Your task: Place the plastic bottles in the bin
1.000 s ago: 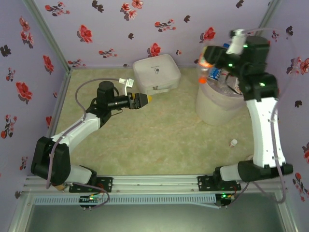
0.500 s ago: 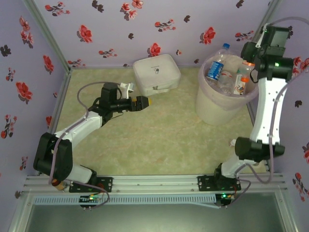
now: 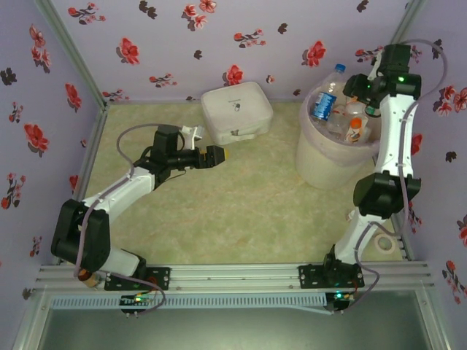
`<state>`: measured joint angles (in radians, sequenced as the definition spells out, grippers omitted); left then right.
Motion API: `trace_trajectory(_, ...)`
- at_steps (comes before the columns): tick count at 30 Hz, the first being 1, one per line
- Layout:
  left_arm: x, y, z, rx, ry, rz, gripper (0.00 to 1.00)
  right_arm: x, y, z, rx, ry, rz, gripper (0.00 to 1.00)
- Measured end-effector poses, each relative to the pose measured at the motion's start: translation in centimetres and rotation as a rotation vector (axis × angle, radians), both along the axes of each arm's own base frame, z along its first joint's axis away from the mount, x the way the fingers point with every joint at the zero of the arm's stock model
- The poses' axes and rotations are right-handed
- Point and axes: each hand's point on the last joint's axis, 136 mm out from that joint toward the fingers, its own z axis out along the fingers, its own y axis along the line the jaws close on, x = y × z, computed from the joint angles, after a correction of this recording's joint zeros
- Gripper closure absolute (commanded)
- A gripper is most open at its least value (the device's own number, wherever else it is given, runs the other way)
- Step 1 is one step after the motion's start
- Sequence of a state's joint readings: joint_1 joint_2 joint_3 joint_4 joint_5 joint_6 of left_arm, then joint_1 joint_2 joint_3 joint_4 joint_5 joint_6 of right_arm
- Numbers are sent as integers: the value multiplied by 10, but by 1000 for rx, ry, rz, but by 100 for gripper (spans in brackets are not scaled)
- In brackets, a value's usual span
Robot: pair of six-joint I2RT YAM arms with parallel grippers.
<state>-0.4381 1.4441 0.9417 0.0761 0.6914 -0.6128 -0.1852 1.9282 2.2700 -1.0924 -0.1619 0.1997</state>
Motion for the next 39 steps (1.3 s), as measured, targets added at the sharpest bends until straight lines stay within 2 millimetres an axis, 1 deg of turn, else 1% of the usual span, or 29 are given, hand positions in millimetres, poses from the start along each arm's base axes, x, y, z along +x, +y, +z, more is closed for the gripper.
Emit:
trace_trajectory(1, 0, 0, -1, 1, 0, 0, 0, 3, 1, -11, 19, 25, 1, 32)
trace_trajectory(2, 0, 0, -2, 3, 1, -1, 0, 6, 2, -17, 32, 37, 1, 31)
trace_trajectory(4, 1, 0, -4, 8, 5, -2, 0, 6, 3, -22, 43, 55, 3, 28)
trace_trajectory(8, 1, 0, -9, 18, 12, -3, 0, 2, 3, -21, 41, 64, -2, 22)
trace_trajectory(11, 1, 0, -9, 20, 9, -4, 0, -6, 2, -14, 32, 78, -13, 16)
trace_trajectory(13, 1, 1, -10, 27, 13, 3, 0, -12, 1, 2, 16, 60, -19, 11)
trace_trajectory(16, 2, 4, -15, 49, 22, 18, 0, -21, -2, 33, -11, -7, -33, 9)
trace_trajectory(21, 4, 9, -23, 90, 26, 41, 0, -49, -4, 69, -21, -83, -53, 12)
trace_trajectory(22, 4, 10, -24, 96, 26, 44, 0, -54, -2, 75, -21, -97, -51, 13)
trace_trajectory(24, 5, 11, -24, 103, 30, 50, 0, -57, 10, 85, -32, -126, -24, 14)
trace_trajectory(26, 7, 11, -24, 105, 29, 55, 0, -53, 40, 93, -47, -161, 54, 15)
trace_trajectory(28, 9, 10, -24, 106, 29, 56, 0, -45, 70, 97, -56, -192, 131, 19)
trace_trajectory(29, 10, 10, -25, 107, 30, 57, 0, -40, 84, 99, -56, -206, 165, 22)
trace_trajectory(30, 10, 10, -26, 109, 33, 58, 0, -35, 93, 100, -57, -223, 185, 25)
trace_trajectory(31, 10, 10, -27, 112, 34, 60, 0, -29, 97, 101, -55, -241, 192, 29)
trace_trajectory(34, 10, 11, -28, 116, 36, 63, 0, -5, 95, 98, -43, -287, 170, 40)
trace_trajectory(36, 10, 12, -29, 122, 39, 66, 0, 11, 93, 90, -38, -301, 152, 45)
trace_trajectory(39, 9, 13, -28, 131, 32, 63, 0, 34, 88, 73, -37, -294, 124, 50)
